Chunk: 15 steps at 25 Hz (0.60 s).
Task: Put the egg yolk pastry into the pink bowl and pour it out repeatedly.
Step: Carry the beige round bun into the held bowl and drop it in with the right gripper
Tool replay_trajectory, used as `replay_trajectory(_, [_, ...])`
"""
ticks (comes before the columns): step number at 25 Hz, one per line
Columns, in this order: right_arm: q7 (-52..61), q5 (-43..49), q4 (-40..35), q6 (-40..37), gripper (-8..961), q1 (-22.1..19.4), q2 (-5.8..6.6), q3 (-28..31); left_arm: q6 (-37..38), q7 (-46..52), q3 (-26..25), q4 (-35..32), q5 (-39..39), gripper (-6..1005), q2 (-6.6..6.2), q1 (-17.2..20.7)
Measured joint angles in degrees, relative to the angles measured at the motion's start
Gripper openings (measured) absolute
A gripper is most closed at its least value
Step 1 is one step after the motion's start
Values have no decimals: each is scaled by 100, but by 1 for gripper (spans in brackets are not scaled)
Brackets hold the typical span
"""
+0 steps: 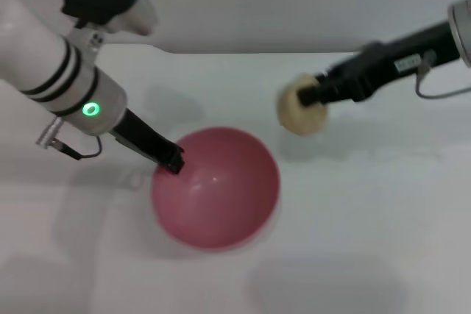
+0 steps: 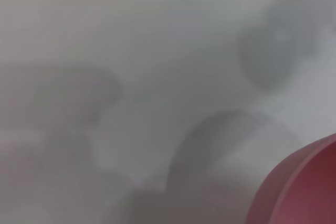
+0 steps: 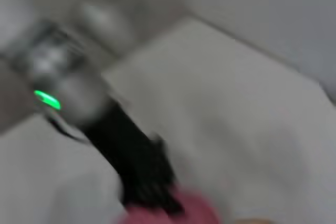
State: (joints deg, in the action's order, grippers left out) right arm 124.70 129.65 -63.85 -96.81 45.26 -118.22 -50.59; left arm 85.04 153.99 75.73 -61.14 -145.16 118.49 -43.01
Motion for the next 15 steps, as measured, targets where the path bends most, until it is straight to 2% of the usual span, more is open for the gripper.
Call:
replay_trajectory(5, [-728,-919,-20,25,227,23,-10,-581,-80,41,402,61,111,-2,36,-175])
replay_trajectory(12, [-737,-578,3,154,194,62,-61,-1879,-204,59,537,61,343,-2,33,-247])
replay_trajectory(15, [-637,-538,-8,296,181,35,-71,-2074,-225,58,539,51,342,-2,27,-253])
